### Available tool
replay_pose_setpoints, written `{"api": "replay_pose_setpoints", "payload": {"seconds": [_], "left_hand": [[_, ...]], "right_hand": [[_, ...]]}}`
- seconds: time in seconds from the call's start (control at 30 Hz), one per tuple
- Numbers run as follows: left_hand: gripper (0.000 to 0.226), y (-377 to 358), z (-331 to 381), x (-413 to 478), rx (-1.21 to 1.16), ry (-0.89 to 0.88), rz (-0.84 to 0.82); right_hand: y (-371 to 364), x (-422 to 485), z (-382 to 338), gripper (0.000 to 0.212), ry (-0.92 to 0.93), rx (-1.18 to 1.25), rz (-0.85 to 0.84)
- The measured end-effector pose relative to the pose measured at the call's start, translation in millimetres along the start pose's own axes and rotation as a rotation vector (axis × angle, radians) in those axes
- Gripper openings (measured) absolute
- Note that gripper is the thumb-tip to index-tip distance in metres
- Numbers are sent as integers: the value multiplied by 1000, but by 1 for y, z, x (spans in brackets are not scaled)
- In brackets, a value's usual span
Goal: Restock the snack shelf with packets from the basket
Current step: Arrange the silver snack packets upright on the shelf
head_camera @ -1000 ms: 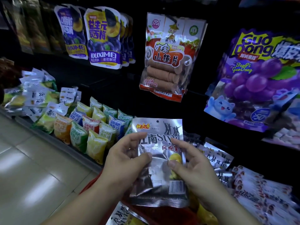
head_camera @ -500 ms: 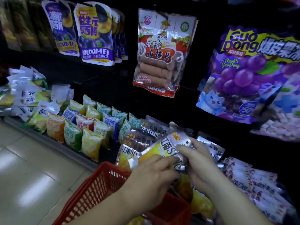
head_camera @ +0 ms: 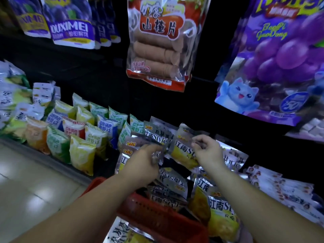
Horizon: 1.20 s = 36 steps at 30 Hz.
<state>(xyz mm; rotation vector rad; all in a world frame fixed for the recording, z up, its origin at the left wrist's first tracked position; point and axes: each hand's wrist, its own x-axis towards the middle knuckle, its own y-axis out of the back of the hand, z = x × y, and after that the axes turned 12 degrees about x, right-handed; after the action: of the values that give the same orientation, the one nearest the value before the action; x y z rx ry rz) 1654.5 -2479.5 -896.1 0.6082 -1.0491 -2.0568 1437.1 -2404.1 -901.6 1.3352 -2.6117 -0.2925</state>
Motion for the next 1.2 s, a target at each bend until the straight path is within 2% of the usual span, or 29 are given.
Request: {"api": "replay_pose_setpoints", "payload": {"seconds": [0.07,0.17,0.23,0.3,0.37,0.43,0.57,0.63,0.7,0.73,0.83,0.93,1.03,1.13,1.2], "left_hand": [[43,-14,-4,21,-130,66,-34],[43,-38,-15,45,-245,151,-59],[44,-54,-27,57,-272,166,-67],[41,-63,-35,63,-268,144,-95],[41,-65,-38,69,-245,149,-75],[39,-65,-38,74,-207,154,-63],[40,-58,-30,85,-185,96,-42],[41,-58,-23,94,-227,58,-50],[40,-61,-16,101,-269,56,-36],[39,-64,-13,105,-293,63,-15],[36,-69,-7,109,-350,82,16],[34,-68,-6,108,-363,69,6],[35,-70,-11,105,-341,75,10],[38,-74,-16,102,-341,97,4],[37,-74,-17,100,-363,107,12]], "right_hand": [[-13,8,26,14,-55,-84,-65],[-31,8,60,15,-247,-148,-282],[-36,5,76,6,-352,-154,-429],[-33,7,76,6,-400,-136,-491],[-26,13,69,8,-405,-100,-434],[-19,21,63,9,-379,-50,-310],[-16,41,72,21,-221,-2,-58],[-14,61,84,15,-43,-241,-29],[-11,86,92,27,154,-556,-5],[-10,98,95,36,192,-664,1],[-9,125,105,54,120,-815,-26],[-5,133,111,45,57,-943,-9],[-2,125,109,29,146,-1012,10],[-3,113,105,46,164,-972,43],[-3,111,106,44,152,-968,53]]}}
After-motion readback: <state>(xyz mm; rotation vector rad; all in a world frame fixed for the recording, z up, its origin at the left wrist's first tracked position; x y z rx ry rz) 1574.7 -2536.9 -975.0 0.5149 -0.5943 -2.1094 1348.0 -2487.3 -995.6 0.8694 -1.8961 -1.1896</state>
